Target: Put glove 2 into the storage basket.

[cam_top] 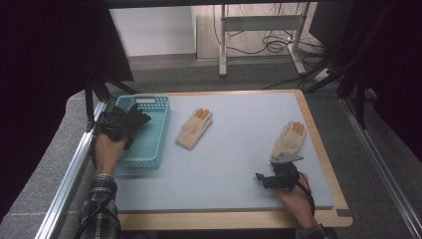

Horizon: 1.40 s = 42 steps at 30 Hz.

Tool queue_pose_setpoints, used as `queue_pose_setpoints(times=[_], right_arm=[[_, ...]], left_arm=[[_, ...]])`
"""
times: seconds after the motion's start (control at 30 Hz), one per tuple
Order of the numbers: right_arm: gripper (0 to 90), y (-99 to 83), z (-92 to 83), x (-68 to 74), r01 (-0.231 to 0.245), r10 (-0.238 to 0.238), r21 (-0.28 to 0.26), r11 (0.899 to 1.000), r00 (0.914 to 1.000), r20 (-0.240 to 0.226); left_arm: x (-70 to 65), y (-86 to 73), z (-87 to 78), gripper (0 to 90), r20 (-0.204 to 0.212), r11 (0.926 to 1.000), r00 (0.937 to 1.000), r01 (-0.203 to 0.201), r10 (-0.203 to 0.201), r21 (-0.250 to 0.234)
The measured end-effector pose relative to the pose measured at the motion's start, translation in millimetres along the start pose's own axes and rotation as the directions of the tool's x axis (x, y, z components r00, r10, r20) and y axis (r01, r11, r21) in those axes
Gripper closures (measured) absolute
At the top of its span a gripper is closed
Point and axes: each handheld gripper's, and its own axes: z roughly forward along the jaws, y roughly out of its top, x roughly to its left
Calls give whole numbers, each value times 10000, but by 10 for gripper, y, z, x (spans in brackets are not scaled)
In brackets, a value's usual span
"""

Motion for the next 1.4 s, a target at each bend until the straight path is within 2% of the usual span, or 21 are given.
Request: queue_pose_setpoints(times=[0.13, 0.3, 0.37, 0.47, 0.53, 0.6, 0.67, 0.77, 0.9, 1.07, 1.2, 1.4], right_arm=[[203, 0, 0, 0, 1, -1, 0, 10000, 10000, 3], [203, 0, 0, 0, 1, -1, 0, 10000, 10000, 3], [203, 0, 0, 0, 2, -2, 0, 10000, 10000, 0], [204, 0, 0, 1, -12, 12, -3, 10000, 10000, 0], [203, 0, 1, 1, -9, 9, -3, 10000, 10000, 6], [203, 0, 0, 0, -1, 1, 0, 10000, 10000, 6], [203, 0, 0, 0, 1, -1, 0, 10000, 10000, 4], [203, 0, 0, 0, 2, -2, -1, 10000, 10000, 5], [204, 0, 0, 0, 2, -2, -2, 10000, 10000, 4], [203, 0, 0, 1, 2, -2, -1, 10000, 10000, 5], [203, 0, 0, 1, 5, -5, 0, 10000, 10000, 7], [203, 0, 0, 1, 1, -1, -1, 10000, 10000, 10]], left_arm=[[44, 19, 105, 622, -112, 9986, 9999, 85, -80, 517], [86, 40, 184, 593, -765, 9957, 9971, 38, 33, 930], [106, 44, 191, 564, -1031, 9941, 9944, -103, 215, 1079], [116, 36, 202, 445, -1088, 9943, 9931, -326, 436, 1011], [105, 36, 199, 363, -893, 9928, 9937, -588, 682, 1042], [86, 39, 203, 269, -769, 9913, 9941, -670, 760, 1135], [52, 47, 192, 200, -762, 9878, 9922, -880, 984, 1288], [39, 59, 135, 131, -727, 9886, 9932, -816, 913, 1262], [42, 54, 27, 74, -521, 9911, 9945, -851, 908, 1025], [101, 16, -127, 46, 369, 9980, 9978, -569, 559, 266], [141, -38, -214, 43, 1061, 9985, 9935, -381, 421, -398], [83, -140, -261, 36, 1602, 9895, 9838, -597, 807, -1318]])
